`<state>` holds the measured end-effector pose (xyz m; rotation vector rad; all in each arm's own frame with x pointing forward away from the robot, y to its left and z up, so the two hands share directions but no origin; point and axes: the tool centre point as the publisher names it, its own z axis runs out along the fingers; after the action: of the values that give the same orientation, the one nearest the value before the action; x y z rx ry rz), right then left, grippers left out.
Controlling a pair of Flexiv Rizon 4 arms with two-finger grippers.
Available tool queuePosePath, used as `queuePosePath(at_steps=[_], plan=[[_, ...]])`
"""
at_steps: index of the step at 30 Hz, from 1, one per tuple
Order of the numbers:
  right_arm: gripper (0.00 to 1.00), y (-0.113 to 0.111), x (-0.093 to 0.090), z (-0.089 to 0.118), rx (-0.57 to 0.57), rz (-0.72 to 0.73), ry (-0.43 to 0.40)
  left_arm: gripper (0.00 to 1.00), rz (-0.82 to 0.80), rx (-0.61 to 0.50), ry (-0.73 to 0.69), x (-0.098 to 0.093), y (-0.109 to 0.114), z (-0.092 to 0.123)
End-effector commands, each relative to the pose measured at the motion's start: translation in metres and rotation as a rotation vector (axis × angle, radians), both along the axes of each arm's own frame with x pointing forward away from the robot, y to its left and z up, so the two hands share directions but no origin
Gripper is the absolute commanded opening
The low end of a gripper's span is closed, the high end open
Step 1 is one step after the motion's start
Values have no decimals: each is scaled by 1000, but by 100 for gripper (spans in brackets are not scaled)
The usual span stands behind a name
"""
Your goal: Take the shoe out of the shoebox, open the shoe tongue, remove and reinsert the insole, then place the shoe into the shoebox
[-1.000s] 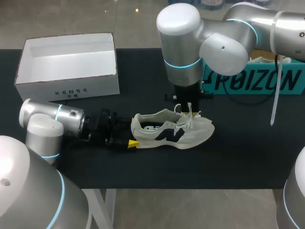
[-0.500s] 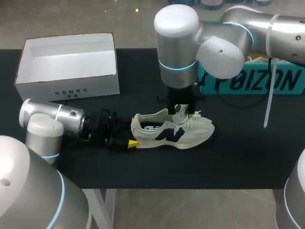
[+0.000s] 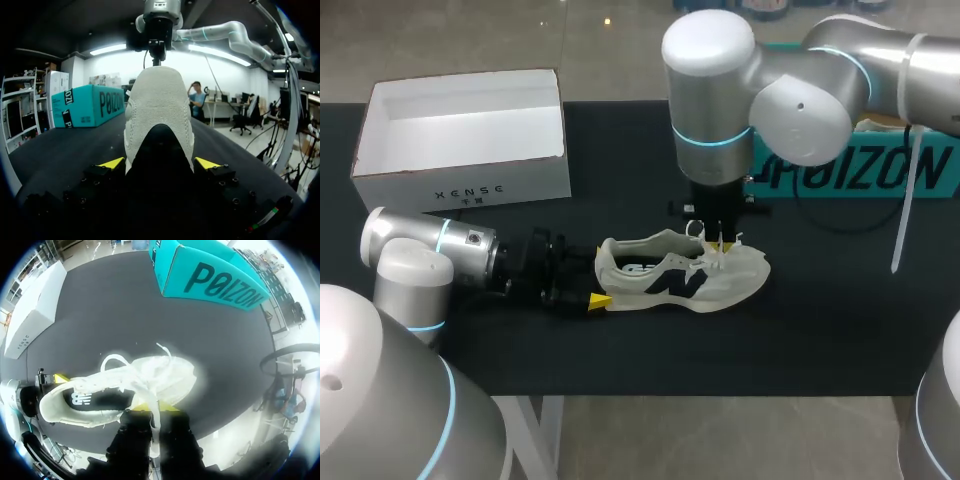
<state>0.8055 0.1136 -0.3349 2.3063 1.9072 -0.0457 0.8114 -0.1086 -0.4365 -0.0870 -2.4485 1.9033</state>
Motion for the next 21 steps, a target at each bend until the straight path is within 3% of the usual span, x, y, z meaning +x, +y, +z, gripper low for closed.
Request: queuePosePath(at_steps=[1,2,3,9,12,15,16,18,19,20,21], plan=[[31,-9,-1,4,20,3,-4,0,2,-1,-1,0,0,-4],[79,-8,-2,8,28,17,-7,0,2,-1,-1,0,0,-4],[100,-7,-3,12,36,27,-9,0,2,-1,-1,0,0,-4],[100,-2,-11,55,21,205,-44,0,2,-1,-1,0,0,-4],[100,1,-13,80,6,471,-38,0,2,-1,-1,0,0,-4],[100,10,-17,90,-69,830,12,0,2,-1,-1,0,0,-4],[100,16,-22,90,-147,1018,65,0,2,-1,-1,0,0,-4],[100,21,-35,90,-71,1387,192,0,2,-1,-1,0,0,-4],[100,24,-47,88,-61,1567,306,0,2,-1,-1,0,0,-4],[100,28,-55,87,-91,1695,386,0,2,-1,-1,0,0,-4],[100,28,-55,87,-91,1695,386,0,2,-1,-1,0,0,-4]])
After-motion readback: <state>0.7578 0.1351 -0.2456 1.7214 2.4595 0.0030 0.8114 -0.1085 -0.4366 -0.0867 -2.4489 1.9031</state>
